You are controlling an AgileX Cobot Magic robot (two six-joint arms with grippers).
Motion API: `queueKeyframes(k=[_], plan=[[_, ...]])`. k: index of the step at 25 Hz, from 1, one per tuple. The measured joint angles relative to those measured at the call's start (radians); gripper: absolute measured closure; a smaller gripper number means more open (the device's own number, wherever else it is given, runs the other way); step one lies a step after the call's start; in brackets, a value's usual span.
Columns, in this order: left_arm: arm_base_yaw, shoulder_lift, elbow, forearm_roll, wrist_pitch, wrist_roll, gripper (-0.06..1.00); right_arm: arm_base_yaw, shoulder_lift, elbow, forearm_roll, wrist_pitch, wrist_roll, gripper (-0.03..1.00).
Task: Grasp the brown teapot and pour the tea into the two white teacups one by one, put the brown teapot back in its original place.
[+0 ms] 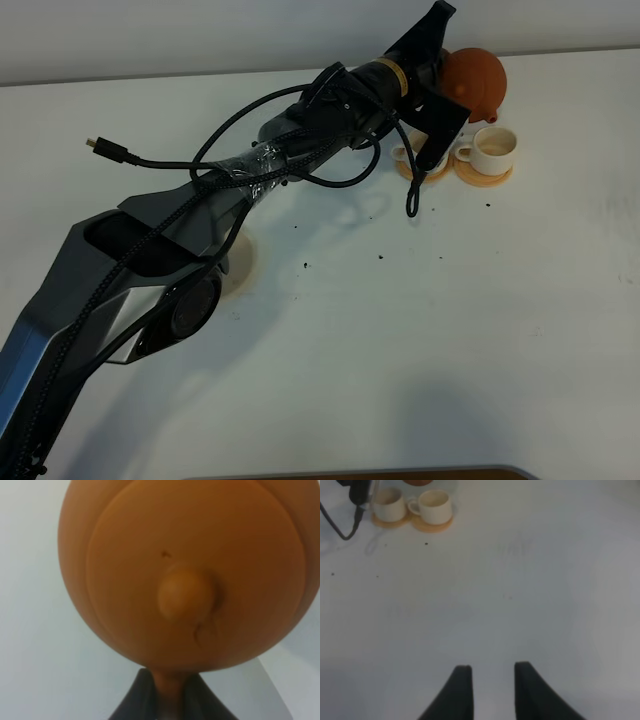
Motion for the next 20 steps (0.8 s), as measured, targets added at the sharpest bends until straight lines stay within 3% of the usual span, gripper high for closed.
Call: queueKeyframes(k=[20], plan=[[-0.008,0.000,0.000,0.027,0.001,0.000,0.80,0.000,0.000,0.000,0.000,0.000,0.000,0.73]])
